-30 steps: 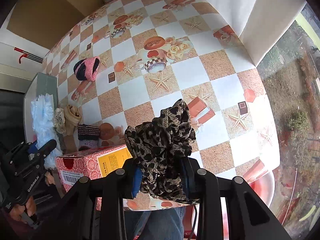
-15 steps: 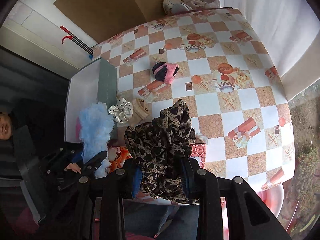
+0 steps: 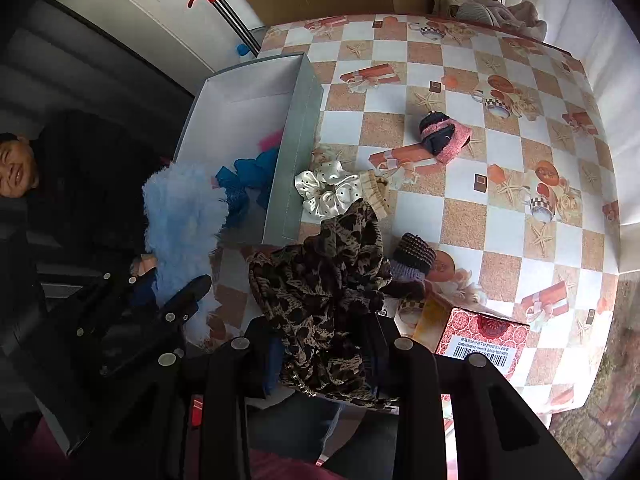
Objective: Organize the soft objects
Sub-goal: 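Carry the boa and scrunchie to the white box, releasing the boa from the left gripper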
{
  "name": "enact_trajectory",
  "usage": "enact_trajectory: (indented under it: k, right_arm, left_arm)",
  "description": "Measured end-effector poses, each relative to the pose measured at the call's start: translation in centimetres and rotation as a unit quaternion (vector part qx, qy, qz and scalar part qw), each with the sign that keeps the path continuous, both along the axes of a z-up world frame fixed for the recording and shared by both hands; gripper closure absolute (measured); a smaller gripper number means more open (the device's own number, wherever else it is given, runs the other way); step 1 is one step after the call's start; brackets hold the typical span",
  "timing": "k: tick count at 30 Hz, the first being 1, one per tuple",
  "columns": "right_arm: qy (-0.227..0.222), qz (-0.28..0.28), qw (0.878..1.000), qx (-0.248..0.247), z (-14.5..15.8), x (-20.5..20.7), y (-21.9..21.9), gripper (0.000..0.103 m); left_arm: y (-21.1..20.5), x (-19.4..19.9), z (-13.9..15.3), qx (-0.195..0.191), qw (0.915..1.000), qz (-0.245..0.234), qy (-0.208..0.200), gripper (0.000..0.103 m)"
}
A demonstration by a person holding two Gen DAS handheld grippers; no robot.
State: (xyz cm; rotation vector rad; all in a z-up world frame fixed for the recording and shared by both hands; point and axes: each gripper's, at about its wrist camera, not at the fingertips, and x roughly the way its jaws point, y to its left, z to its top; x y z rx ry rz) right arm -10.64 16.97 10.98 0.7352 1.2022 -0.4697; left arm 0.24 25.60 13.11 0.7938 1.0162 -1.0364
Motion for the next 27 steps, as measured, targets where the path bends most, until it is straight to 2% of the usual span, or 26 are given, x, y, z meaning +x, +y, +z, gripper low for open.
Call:
enact_trajectory:
  k: [8, 27]
  right_arm:
    - [0.013, 0.029, 0.999, 0.005, -0.7, 1.7, 0.7, 0.069]
    - [0.022, 0.04, 0.999, 0.007, -1.2, 2.8, 0.6, 0.069]
  left_arm:
    - [1.3, 1.5, -0.2, 0.0, 0.9992, 0.039, 0.005, 0.075]
    - [1.7, 2.5, -0.6, 0.002, 0.9986, 0.053, 0.007, 0.075]
